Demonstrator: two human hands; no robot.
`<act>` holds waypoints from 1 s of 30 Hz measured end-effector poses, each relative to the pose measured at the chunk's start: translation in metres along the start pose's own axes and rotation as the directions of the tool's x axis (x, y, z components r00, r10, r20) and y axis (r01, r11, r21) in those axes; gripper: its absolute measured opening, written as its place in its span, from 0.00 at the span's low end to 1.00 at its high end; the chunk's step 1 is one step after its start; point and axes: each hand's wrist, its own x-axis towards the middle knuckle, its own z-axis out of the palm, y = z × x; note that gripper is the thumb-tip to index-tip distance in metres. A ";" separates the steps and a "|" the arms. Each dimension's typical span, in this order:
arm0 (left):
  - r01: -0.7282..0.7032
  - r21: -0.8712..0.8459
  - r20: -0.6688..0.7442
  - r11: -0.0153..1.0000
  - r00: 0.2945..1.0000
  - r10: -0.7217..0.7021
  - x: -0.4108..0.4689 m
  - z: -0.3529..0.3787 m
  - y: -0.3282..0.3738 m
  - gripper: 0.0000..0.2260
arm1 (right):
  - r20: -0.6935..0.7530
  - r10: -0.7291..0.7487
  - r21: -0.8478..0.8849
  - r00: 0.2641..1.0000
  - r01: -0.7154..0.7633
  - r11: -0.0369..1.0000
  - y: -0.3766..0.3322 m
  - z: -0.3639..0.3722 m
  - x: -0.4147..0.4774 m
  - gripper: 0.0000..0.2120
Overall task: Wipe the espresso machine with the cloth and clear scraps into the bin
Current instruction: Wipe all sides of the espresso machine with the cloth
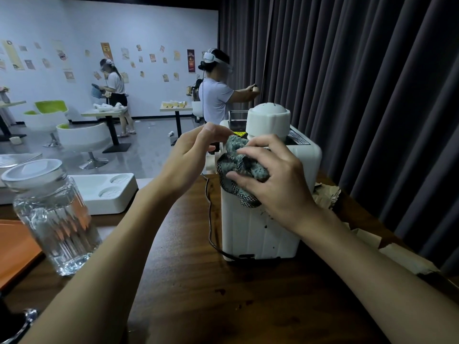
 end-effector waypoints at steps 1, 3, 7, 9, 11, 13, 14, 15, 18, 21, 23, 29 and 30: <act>0.003 0.001 -0.001 1.000 1.000 -0.003 0.000 0.000 0.000 0.21 | -0.007 0.040 0.023 0.999 -0.040 0.999 -0.002 0.000 -0.001 0.20; 0.010 0.010 -0.001 1.000 1.000 -0.010 0.000 0.000 0.000 0.21 | -0.003 0.073 0.047 0.997 -0.073 0.996 -0.006 0.000 -0.003 0.22; -0.029 0.073 0.034 0.997 0.999 0.026 -0.003 -0.001 0.000 0.20 | 0.022 0.010 -0.016 1.000 -0.010 1.000 -0.005 0.000 -0.009 0.17; -0.055 0.105 0.072 0.993 0.996 0.047 -0.006 -0.001 -0.001 0.18 | 0.036 -0.042 -0.096 0.998 0.046 0.994 0.000 0.000 -0.012 0.17; -0.071 0.108 0.097 0.992 0.994 0.060 -0.010 -0.002 -0.001 0.16 | 0.012 -0.096 -0.169 0.995 0.096 0.981 0.005 -0.001 -0.014 0.16; -0.092 0.104 0.140 0.990 0.987 0.077 -0.012 -0.003 -0.001 0.16 | -0.015 -0.165 -0.268 0.986 0.155 0.951 0.007 -0.002 -0.014 0.15; -0.107 0.108 0.175 0.988 0.981 0.087 -0.013 -0.004 0.000 0.18 | -0.023 -0.195 -0.322 0.980 0.177 0.930 0.008 -0.003 -0.014 0.15; -0.125 0.128 0.216 0.984 0.972 0.096 -0.013 -0.005 0.001 0.22 | -0.035 -0.214 -0.365 0.976 0.187 0.912 0.008 -0.004 -0.013 0.15; -0.199 0.246 0.331 0.949 0.937 0.111 -0.017 -0.005 0.005 0.30 | -0.109 -0.177 -0.394 0.978 0.120 0.911 0.006 -0.005 -0.007 0.13; -0.206 0.305 0.344 0.930 0.934 0.094 -0.023 0.001 0.002 0.39 | -0.216 -0.051 -0.249 0.975 -0.004 0.969 0.001 -0.002 -0.001 0.12; -0.232 0.339 0.305 0.912 0.944 0.126 -0.025 0.007 -0.003 0.42 | -0.248 0.003 -0.166 0.969 -0.046 0.985 -0.002 -0.002 0.001 0.11; -0.317 0.438 0.172 0.841 0.948 0.267 -0.024 0.021 -0.015 0.32 | -0.227 0.099 -0.193 0.969 -0.145 0.970 0.000 -0.002 0.000 0.12; -0.322 0.444 0.172 0.836 0.947 0.273 -0.025 0.022 -0.016 0.32 | -0.219 0.108 -0.214 0.970 -0.156 0.964 0.002 -0.003 -0.002 0.13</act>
